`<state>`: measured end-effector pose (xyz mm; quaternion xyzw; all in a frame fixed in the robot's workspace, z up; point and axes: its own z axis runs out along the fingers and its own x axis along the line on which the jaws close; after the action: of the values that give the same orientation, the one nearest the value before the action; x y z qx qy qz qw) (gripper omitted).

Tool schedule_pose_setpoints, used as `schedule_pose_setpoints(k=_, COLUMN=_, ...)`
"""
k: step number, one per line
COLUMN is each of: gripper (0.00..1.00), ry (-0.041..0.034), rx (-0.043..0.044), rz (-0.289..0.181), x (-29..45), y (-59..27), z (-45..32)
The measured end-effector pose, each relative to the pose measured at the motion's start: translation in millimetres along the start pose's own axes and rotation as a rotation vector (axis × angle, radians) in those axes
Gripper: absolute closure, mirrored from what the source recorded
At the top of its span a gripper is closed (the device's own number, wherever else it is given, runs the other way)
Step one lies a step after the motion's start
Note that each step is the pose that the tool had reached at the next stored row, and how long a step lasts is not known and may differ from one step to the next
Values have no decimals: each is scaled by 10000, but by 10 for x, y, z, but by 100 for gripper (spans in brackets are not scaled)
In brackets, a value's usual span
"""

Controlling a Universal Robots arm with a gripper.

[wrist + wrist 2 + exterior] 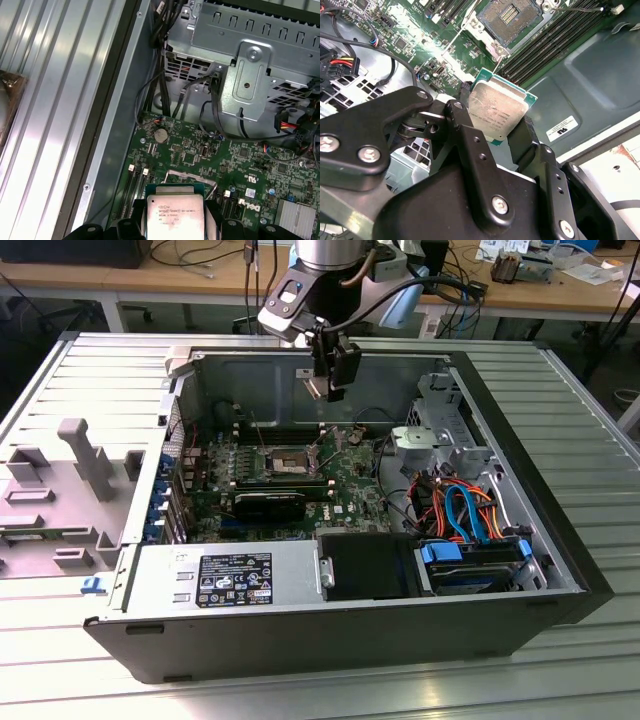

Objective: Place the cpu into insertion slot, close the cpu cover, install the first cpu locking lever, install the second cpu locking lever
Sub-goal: 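Place the cpu into insertion slot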

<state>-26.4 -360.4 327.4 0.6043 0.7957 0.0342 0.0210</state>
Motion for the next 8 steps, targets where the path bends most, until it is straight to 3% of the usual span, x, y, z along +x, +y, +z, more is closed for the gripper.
schedule_pose_setpoints(k=8, gripper=45, ry=-7, rx=0, rz=56, x=0, y=0, z=1)
